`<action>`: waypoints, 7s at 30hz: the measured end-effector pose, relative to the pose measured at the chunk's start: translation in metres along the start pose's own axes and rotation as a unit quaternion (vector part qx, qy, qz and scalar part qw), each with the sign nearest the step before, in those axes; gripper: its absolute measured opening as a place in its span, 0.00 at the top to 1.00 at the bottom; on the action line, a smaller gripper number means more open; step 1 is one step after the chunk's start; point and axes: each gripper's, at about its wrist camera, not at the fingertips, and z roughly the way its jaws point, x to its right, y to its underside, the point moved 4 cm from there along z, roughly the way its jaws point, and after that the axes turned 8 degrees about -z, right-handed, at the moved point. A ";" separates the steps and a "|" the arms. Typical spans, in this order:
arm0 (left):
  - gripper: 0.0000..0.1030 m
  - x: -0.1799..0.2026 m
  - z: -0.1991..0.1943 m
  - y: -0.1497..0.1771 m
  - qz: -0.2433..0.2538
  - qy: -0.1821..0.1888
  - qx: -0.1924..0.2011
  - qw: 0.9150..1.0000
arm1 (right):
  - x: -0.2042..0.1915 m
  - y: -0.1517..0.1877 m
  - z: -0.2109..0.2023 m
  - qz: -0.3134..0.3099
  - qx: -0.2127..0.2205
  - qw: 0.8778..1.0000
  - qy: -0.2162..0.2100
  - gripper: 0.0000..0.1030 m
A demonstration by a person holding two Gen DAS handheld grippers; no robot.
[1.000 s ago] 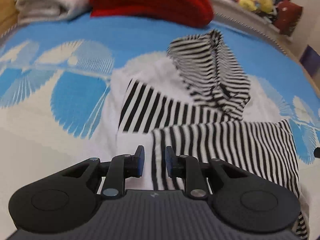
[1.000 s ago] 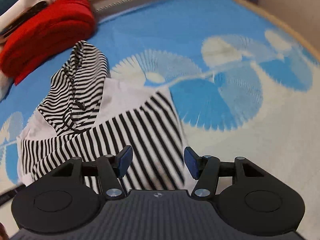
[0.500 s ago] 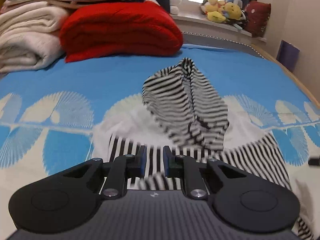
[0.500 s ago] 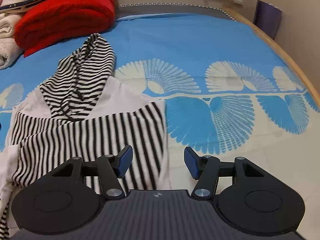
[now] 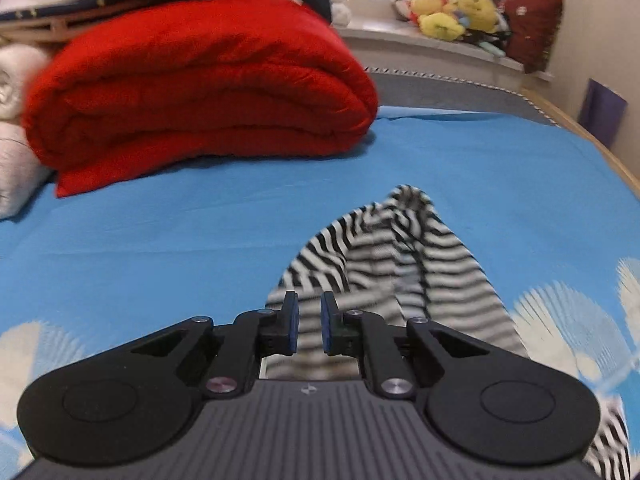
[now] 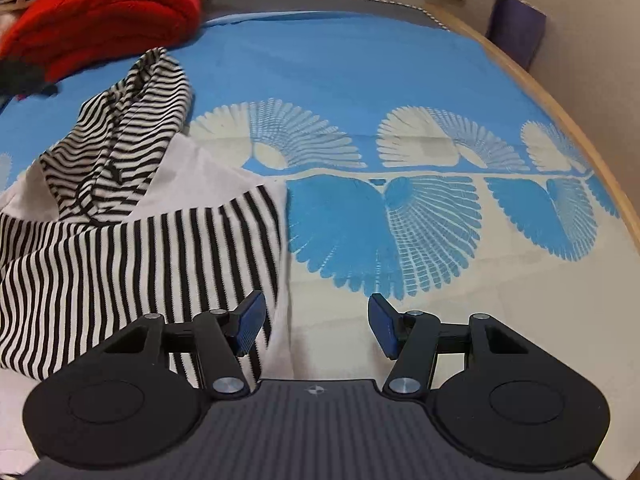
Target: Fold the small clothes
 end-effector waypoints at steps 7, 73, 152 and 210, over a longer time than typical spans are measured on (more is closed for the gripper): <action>0.71 -0.012 0.088 -0.037 -0.054 -0.001 -0.025 0.998 | -0.007 0.000 0.012 -0.011 -0.010 1.000 0.008 0.43; 0.99 -0.064 -0.202 0.236 -0.251 0.087 -0.167 0.950 | -0.070 0.001 0.025 0.179 -0.050 0.956 -0.227 0.94; 0.86 -0.075 -0.407 0.232 -0.078 0.079 -0.015 0.994 | 0.018 0.028 -0.183 0.188 0.147 0.954 -0.180 0.50; 0.34 -0.126 -0.369 0.462 -0.240 -0.021 -0.177 0.954 | 0.001 0.273 -0.111 0.166 -0.083 0.978 -0.092 0.43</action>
